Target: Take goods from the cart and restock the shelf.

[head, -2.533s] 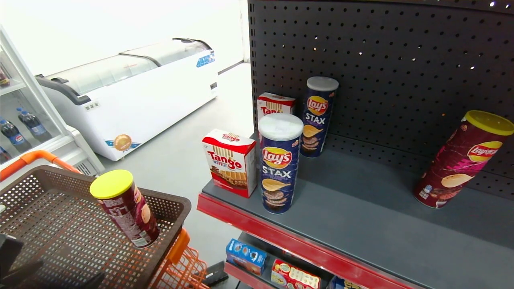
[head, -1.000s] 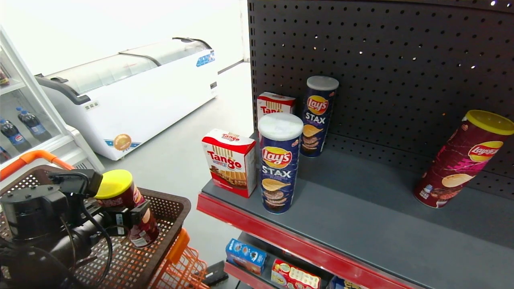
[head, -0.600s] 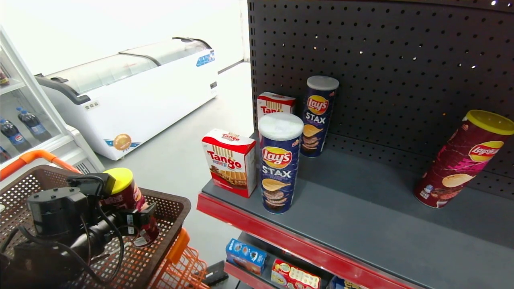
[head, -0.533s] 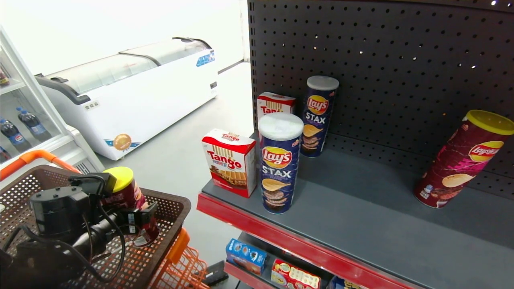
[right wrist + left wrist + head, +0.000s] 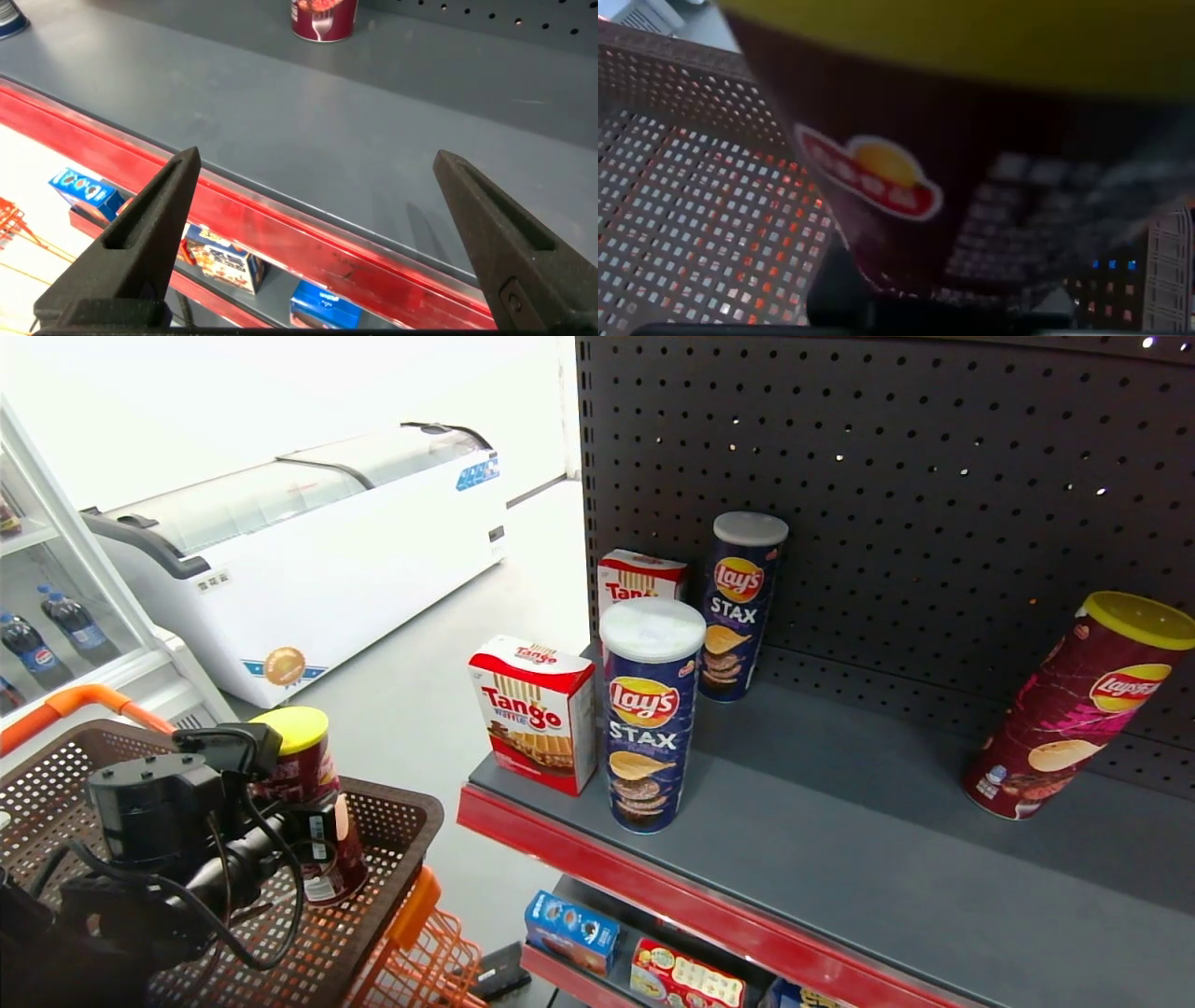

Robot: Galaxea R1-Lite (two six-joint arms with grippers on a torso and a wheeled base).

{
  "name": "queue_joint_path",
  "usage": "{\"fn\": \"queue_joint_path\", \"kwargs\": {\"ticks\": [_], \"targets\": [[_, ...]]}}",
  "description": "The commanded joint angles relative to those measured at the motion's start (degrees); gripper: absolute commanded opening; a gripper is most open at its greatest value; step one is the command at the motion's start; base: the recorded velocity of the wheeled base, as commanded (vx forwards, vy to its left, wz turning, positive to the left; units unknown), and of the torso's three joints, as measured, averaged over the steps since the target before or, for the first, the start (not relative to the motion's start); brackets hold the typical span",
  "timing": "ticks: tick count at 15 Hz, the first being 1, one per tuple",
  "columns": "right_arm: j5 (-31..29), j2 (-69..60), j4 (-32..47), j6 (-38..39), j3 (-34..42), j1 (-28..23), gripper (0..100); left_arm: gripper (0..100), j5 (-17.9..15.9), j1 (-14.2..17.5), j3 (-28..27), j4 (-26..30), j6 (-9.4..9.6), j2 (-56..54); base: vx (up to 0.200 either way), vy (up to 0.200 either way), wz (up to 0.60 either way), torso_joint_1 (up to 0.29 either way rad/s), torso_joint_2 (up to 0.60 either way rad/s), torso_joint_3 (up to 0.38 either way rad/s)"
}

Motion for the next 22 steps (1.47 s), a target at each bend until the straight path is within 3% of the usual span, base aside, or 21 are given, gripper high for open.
{"fn": "queue_joint_path", "kwargs": {"ticks": [1,7,15,18,20,22], "targets": [[0.0,0.0,0.0,0.0,0.0,0.0,100,0,-0.1,-0.6,0.1,-0.4,-0.07,-1.0,0.000,0.000,0.00,0.000,0.00,0.000],[0.0,0.0,0.0,0.0,0.0,0.0,100,0,-6.7,-2.2,0.7,10.9,-0.07,-16.2,0.000,0.000,0.00,0.000,0.00,0.000],[0.0,0.0,0.0,0.0,0.0,0.0,100,0,-7.0,-4.1,0.8,11.4,-0.34,-23.3,0.000,0.000,0.00,0.000,0.00,0.000],[0.0,0.0,0.0,0.0,0.0,0.0,100,0,-7.0,-9.2,1.4,11.4,0.10,-26.1,0.000,0.000,0.00,0.000,0.00,0.000],[0.0,0.0,0.0,0.0,0.0,0.0,100,0,-7.1,-12.2,1.9,11.5,3.00,-29.3,0.000,0.000,0.00,0.000,0.00,0.000],[0.0,0.0,0.0,0.0,0.0,0.0,100,0,-7.4,-15.6,2.2,11.9,3.00,-31.3,0.000,0.000,0.00,0.000,0.00,0.000]]}}
